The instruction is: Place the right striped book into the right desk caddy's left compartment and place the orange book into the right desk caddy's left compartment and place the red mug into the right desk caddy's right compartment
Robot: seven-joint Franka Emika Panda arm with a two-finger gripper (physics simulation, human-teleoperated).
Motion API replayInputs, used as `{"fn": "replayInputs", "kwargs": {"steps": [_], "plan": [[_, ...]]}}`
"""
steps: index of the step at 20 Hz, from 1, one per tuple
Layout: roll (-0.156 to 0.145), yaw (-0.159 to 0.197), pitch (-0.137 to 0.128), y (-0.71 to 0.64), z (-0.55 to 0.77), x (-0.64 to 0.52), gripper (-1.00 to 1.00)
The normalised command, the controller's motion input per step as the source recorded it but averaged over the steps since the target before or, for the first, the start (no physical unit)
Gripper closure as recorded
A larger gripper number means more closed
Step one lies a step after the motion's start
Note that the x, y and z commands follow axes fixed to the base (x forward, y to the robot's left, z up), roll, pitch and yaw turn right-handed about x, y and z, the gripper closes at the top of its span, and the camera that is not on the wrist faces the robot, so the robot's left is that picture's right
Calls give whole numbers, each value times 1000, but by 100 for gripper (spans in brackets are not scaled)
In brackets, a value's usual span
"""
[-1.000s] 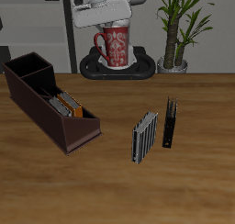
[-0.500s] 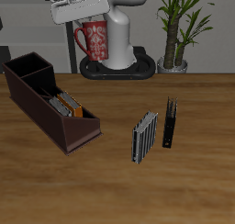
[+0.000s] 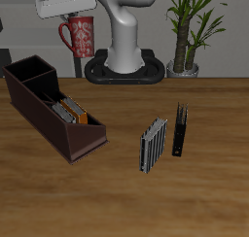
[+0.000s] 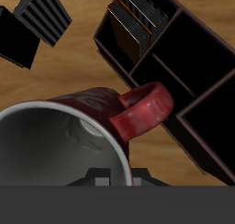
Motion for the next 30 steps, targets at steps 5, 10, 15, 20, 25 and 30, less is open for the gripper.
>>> {"fn": "replayInputs", "kwargs": {"steps": [5, 10, 15, 20, 25, 30], "plan": [[10, -19, 5, -299, 84, -175, 100], [83, 43, 60, -445, 91, -158, 100], [52, -6, 14, -490, 177, -88, 100], [72, -34, 34, -497, 239, 15, 100], [51, -19, 72, -358, 109, 62, 100], [63, -24, 70, -218, 34, 70, 100]]}}
